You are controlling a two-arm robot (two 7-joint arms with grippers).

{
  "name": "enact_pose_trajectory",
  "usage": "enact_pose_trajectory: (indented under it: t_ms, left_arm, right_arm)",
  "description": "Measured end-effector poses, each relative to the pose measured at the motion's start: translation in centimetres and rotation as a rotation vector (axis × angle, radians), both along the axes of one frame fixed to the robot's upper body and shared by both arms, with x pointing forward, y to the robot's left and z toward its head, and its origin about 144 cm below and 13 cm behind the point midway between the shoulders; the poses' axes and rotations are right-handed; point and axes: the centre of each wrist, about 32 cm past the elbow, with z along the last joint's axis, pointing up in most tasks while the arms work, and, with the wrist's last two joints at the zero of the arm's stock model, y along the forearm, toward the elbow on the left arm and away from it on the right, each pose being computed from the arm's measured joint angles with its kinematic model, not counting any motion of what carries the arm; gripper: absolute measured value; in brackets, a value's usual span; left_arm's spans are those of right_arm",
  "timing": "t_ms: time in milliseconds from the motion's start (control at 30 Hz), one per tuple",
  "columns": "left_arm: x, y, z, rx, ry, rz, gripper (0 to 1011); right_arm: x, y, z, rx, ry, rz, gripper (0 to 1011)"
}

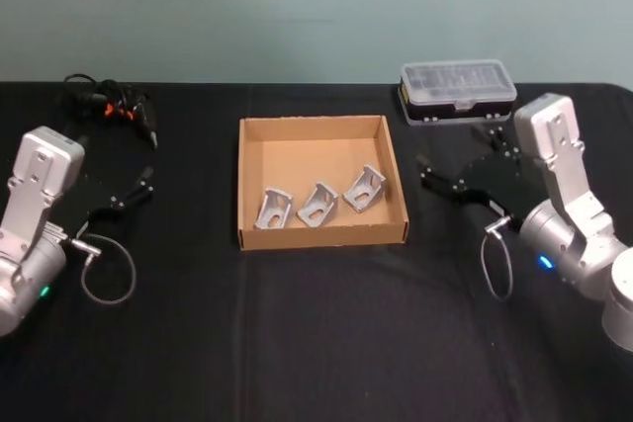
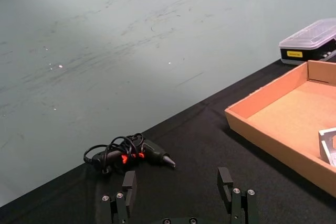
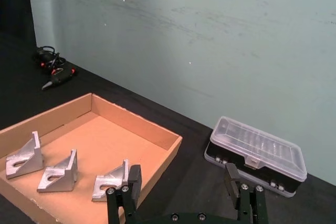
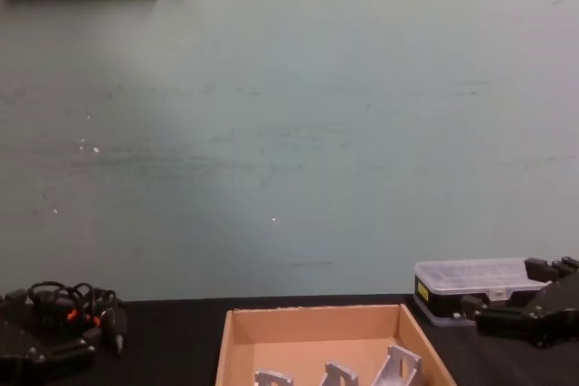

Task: Use one hand to pick up the angle iron from the table and place it into the box.

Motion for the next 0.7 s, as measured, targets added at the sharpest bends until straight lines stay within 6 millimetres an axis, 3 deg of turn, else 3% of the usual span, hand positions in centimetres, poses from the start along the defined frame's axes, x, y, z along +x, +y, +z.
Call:
enact_pose_trajectory:
  t_ms: [700]
  left_arm:
    - [0.0, 0.0, 0.0, 0.0, 0.0, 0.0, 1011]
  right_arm:
    - [0.09, 0.19, 0.34, -0.004, -0.001, 0.007, 1003]
